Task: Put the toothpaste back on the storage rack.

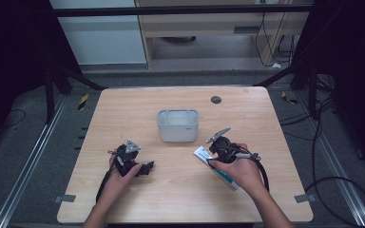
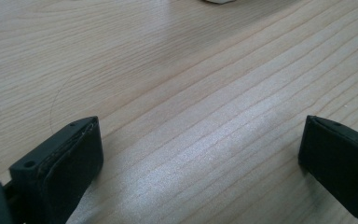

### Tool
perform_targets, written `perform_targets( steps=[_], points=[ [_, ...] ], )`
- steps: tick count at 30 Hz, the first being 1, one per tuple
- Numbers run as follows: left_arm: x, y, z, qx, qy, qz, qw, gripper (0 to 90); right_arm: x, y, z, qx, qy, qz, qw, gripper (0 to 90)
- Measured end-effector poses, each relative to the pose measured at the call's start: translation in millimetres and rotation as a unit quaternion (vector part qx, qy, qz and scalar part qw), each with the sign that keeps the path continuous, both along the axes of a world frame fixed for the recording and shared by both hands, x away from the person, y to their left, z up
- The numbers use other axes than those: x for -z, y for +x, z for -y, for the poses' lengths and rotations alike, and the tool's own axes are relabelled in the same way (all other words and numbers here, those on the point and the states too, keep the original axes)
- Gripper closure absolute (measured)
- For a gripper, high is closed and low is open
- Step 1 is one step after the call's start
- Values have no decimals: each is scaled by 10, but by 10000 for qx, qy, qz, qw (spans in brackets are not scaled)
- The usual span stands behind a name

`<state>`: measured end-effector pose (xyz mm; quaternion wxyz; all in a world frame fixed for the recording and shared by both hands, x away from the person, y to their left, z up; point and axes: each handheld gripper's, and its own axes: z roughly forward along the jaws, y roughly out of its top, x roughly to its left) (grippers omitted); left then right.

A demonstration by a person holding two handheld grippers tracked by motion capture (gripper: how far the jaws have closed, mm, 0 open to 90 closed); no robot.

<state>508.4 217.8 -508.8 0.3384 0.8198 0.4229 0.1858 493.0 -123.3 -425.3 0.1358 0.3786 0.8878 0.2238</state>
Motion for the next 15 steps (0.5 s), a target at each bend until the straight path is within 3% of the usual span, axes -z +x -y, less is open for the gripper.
perform_targets(
  steps=[15],
  points=[
    [0,0,0,1,2,1,10000,0,47,123,-117,-82,-36,-283,9996,499]
  ],
)
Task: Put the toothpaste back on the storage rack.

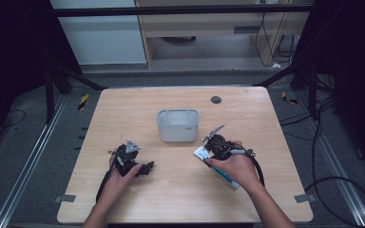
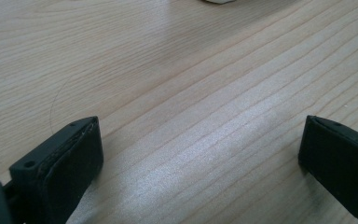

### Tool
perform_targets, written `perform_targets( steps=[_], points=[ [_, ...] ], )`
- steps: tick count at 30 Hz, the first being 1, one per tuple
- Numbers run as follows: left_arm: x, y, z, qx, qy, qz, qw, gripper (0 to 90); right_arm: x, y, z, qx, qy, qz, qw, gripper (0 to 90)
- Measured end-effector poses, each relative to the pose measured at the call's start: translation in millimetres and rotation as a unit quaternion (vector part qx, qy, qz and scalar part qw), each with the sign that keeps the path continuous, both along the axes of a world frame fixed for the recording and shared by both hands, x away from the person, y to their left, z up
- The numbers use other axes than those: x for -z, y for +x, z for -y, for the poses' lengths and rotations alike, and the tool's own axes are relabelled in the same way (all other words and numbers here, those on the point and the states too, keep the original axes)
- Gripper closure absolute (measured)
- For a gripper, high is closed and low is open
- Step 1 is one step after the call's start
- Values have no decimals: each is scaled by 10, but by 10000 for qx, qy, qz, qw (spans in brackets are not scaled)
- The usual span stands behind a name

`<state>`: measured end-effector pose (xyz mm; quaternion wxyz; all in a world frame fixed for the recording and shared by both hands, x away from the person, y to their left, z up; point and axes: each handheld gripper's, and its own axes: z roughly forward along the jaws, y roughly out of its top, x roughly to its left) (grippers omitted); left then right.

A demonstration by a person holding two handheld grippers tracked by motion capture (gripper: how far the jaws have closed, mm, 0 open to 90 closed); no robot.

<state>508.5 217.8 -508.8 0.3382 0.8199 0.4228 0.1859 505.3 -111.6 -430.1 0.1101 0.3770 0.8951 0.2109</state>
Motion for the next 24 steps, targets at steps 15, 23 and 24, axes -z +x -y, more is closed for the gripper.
perform_targets(
  steps=[15,23,24],
  points=[
    [0,1,1,2,0,1,10000,0,28,85,-40,46,-117,-117,9999,489],
    [0,1,1,2,-1,0,10000,0,53,128,-20,21,-119,-207,9997,544],
    [0,1,1,2,-1,1,10000,0,59,131,-18,27,-114,-214,9997,546]
  ],
)
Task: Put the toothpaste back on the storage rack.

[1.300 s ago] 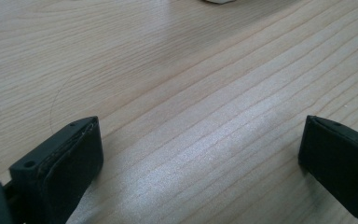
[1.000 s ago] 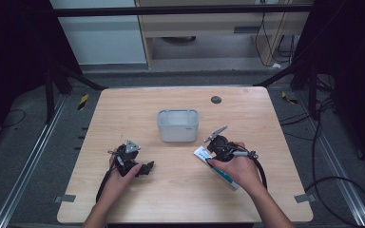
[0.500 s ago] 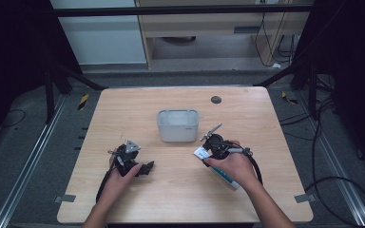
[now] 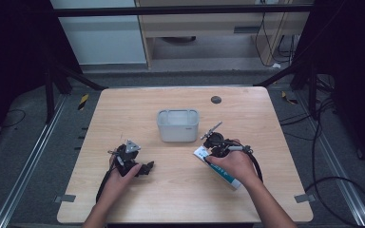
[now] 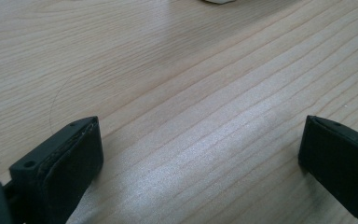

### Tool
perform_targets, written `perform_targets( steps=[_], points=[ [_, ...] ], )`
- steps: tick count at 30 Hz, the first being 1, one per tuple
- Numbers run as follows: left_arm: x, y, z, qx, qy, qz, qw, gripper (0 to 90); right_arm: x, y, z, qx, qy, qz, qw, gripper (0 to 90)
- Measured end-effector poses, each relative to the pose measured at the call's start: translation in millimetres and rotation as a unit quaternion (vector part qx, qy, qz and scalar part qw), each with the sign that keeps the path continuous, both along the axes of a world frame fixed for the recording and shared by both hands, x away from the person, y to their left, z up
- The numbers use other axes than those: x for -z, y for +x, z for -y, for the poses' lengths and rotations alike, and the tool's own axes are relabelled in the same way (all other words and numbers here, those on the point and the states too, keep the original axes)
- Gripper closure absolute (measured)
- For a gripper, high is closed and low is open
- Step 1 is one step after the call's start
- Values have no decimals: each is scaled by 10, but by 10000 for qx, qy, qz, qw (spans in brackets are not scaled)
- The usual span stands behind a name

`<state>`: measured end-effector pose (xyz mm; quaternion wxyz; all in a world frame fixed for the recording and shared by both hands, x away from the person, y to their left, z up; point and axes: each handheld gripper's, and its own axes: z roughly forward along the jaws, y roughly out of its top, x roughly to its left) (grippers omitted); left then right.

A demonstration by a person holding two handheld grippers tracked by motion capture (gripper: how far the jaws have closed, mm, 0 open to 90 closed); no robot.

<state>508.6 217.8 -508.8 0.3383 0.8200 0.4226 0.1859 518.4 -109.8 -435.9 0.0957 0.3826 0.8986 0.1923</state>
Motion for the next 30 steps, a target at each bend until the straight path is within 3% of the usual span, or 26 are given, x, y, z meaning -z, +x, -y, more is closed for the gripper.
perform_targets(
  steps=[30],
  points=[
    [0,3,2,10,-1,-3,10000,0,250,101,-12,199,-139,-308,9992,496]
  ],
)
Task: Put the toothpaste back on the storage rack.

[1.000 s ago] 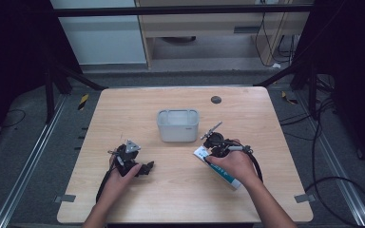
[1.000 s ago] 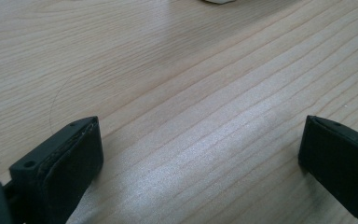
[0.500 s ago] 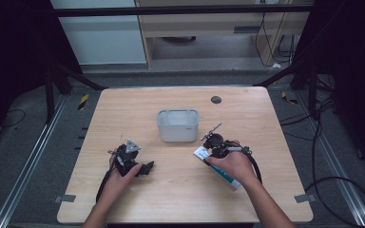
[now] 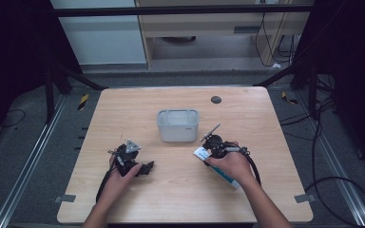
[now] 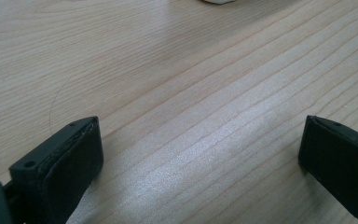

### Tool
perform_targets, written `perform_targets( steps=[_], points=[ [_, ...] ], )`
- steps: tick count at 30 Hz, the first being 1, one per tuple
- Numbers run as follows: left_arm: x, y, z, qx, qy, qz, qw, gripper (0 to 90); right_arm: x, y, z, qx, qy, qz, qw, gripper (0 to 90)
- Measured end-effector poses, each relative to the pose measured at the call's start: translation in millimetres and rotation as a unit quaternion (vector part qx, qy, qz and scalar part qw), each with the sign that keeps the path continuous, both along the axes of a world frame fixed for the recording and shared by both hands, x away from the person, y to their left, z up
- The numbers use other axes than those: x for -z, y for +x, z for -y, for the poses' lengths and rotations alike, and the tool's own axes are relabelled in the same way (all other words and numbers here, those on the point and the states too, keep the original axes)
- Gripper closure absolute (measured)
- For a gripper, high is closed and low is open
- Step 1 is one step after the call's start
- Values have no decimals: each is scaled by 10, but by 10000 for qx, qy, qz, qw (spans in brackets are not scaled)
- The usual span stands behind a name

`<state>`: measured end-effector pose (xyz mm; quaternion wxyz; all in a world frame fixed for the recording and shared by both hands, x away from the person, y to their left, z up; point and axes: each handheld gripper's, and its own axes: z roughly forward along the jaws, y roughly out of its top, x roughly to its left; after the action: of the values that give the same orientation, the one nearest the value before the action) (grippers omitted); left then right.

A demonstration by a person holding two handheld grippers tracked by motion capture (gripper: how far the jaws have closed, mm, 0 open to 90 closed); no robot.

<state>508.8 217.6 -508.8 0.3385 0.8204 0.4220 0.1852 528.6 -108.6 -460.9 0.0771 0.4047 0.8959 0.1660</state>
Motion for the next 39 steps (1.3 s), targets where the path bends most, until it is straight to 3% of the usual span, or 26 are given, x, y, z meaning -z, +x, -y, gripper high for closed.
perform_targets(
  steps=[39],
  points=[
    [0,3,2,6,5,3,10000,0,70,69,-50,62,-103,-271,9996,556]
  ],
)
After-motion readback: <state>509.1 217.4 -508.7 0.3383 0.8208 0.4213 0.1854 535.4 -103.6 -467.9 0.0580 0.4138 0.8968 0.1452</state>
